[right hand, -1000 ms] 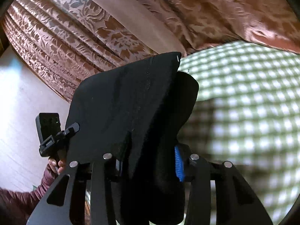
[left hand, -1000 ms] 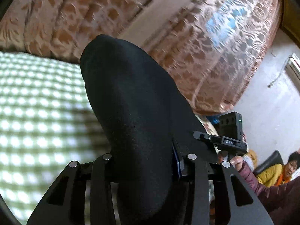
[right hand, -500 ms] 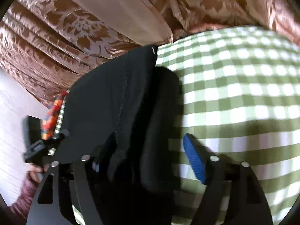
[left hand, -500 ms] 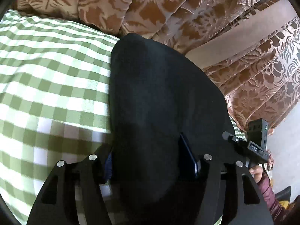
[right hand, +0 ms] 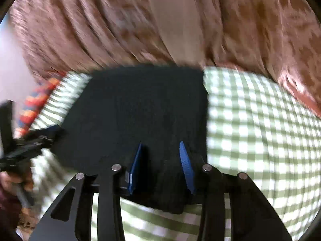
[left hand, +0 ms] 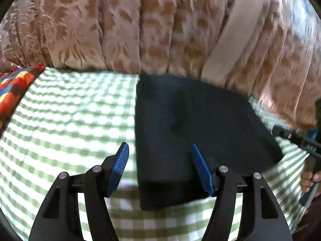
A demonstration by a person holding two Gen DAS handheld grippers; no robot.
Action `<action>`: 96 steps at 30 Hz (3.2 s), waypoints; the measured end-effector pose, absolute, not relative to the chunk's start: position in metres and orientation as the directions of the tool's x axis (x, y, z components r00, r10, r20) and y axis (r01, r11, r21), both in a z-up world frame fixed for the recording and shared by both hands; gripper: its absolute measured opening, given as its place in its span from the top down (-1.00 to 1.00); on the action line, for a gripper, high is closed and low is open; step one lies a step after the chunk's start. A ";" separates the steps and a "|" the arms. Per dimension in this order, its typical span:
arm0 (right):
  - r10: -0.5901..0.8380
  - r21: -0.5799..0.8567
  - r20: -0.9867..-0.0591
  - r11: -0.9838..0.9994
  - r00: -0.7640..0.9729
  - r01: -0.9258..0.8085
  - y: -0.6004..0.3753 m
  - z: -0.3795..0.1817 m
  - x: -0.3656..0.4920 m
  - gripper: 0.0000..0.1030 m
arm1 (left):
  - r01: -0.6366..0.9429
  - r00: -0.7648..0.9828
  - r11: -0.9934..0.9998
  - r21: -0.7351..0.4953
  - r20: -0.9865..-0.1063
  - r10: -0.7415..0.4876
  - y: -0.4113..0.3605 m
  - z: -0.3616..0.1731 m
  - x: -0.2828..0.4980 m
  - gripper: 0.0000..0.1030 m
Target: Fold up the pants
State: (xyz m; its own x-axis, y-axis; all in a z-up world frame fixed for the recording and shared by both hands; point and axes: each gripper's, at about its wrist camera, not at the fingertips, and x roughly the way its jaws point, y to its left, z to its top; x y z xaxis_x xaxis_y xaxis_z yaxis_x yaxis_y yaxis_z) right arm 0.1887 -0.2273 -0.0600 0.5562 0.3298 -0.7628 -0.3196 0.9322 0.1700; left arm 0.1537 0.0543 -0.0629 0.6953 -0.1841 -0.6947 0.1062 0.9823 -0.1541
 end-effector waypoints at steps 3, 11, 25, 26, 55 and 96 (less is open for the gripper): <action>0.352 0.230 -0.737 0.933 0.577 -0.275 -0.235 -0.066 0.190 0.27 | 0.072 0.658 0.976 -0.206 -0.726 -0.202 0.057 -0.084 0.164 -0.30; 0.325 0.238 -0.664 0.946 0.674 -0.221 -0.242 -0.033 0.141 -0.15 | 0.037 0.744 0.981 -0.192 -0.650 -0.155 0.048 -0.046 0.127 -0.32; 0.179 0.096 -0.637 0.984 0.750 -0.153 -0.204 -0.029 0.066 -0.79 | 0.015 0.804 0.997 -0.079 -0.592 -0.059 0.022 -0.030 0.046 -0.69; 0.173 0.091 -0.637 0.985 0.751 -0.149 -0.203 -0.028 0.063 -0.80 | 0.014 0.806 0.998 -0.066 -0.589 -0.050 0.020 -0.030 0.042 -0.69; 0.101 0.020 -0.596 0.994 0.796 -0.110 -0.196 -0.023 0.022 -0.95 | -0.020 0.832 1.000 0.016 -0.554 0.025 0.008 -0.030 -0.001 -0.92; 0.111 0.032 -0.600 0.993 0.792 -0.115 -0.190 -0.024 0.020 -0.95 | -0.031 0.848 0.999 0.008 -0.530 0.030 0.015 -0.017 -0.010 -0.92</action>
State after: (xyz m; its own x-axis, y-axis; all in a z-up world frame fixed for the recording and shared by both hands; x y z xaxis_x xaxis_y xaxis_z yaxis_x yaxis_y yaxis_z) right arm 0.0196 -0.1900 -0.0245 0.7924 0.1110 -0.5998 -0.1150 0.9929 0.0317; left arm -0.0102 0.0154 -0.0169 0.8476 0.0304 -0.5297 -0.0311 0.9995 0.0076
